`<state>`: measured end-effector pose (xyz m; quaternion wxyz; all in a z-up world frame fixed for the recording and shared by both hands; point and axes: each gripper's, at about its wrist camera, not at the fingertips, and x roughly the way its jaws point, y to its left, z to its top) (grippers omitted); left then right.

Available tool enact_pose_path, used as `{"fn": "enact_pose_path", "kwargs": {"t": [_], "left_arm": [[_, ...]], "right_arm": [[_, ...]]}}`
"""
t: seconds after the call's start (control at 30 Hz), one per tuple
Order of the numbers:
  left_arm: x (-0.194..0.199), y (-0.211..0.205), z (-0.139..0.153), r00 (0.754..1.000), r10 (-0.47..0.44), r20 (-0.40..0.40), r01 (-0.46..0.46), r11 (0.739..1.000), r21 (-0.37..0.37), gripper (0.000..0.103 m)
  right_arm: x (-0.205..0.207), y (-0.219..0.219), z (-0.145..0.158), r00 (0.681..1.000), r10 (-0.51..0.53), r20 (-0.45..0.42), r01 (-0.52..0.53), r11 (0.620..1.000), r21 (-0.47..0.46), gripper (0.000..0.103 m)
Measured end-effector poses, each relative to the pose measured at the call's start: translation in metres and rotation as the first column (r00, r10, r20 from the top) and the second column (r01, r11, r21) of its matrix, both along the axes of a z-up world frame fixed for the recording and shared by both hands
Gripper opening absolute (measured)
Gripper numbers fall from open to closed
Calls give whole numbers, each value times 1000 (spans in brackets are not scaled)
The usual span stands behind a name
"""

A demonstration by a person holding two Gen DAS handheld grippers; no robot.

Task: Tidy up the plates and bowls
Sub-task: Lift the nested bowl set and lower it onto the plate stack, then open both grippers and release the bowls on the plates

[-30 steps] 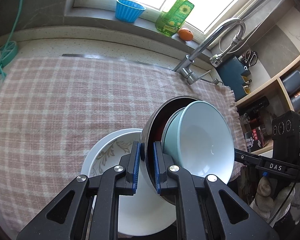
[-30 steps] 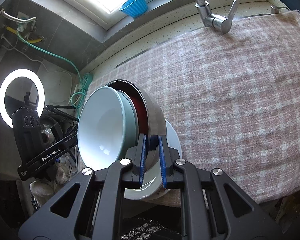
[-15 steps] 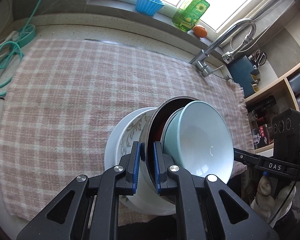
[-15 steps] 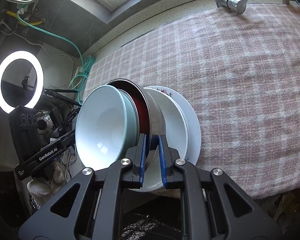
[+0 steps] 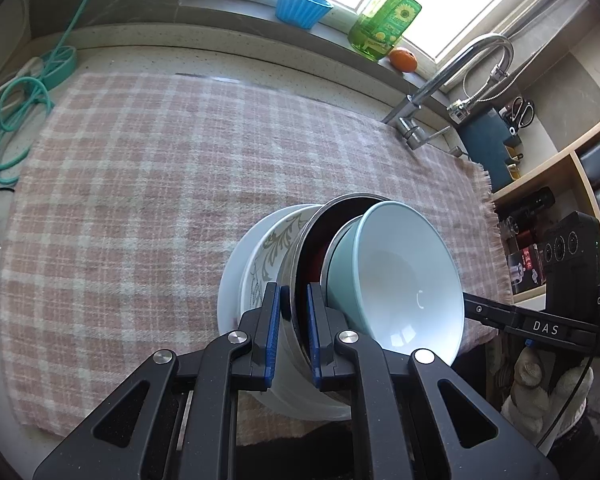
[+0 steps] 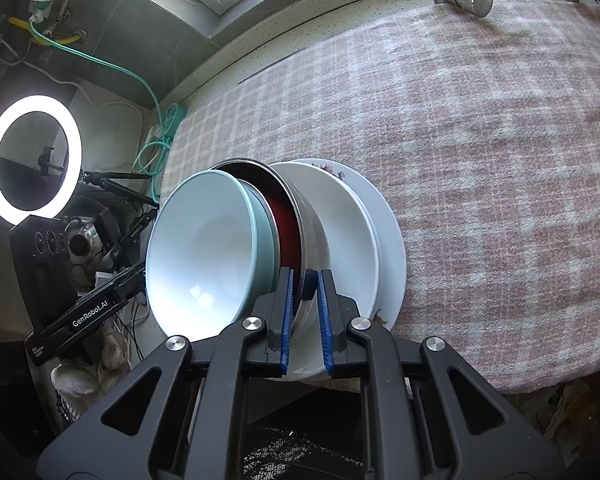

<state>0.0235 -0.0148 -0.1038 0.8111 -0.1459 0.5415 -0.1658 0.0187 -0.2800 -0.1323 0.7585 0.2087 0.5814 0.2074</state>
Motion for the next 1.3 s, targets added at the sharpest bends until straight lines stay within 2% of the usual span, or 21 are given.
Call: {"fn": "enact_pose_path", "kwargs": {"t": [0.33, 0.83, 0.93, 1.0, 1.1, 1.17, 1.23, 1.3], "left_arm": [[-3, 1, 7, 999, 0, 36, 0, 1000, 17, 9], [-18, 9, 20, 994, 17, 105, -25, 997, 79, 13], [-22, 12, 23, 993, 27, 118, -36, 996, 82, 14], [-25, 12, 25, 991, 30, 127, -41, 996, 84, 19], [-32, 11, 28, 989, 24, 143, -38, 994, 101, 20], [-36, 9, 32, 987, 20, 157, -38, 993, 109, 20], [-40, 6, 36, 985, 15, 172, -35, 993, 115, 26], [-44, 3, 41, 981, 9, 194, -34, 991, 128, 29]], "right_arm": [[-1, -3, 6, 1000, -11, 28, 11, 1000, 7, 14], [-12, -11, 23, 994, -29, 108, 35, 998, -50, 15], [-18, -11, 30, 987, -32, 157, 47, 995, -89, 21], [-22, -11, 36, 980, -33, 194, 55, 992, -110, 24], [-30, -11, 45, 968, -31, 249, 70, 986, -150, 29], [-36, -11, 50, 958, -31, 285, 85, 981, -177, 40], [-41, -12, 55, 945, -35, 324, 104, 975, -197, 49], [-46, -12, 60, 934, -36, 356, 119, 970, -214, 50]]}}
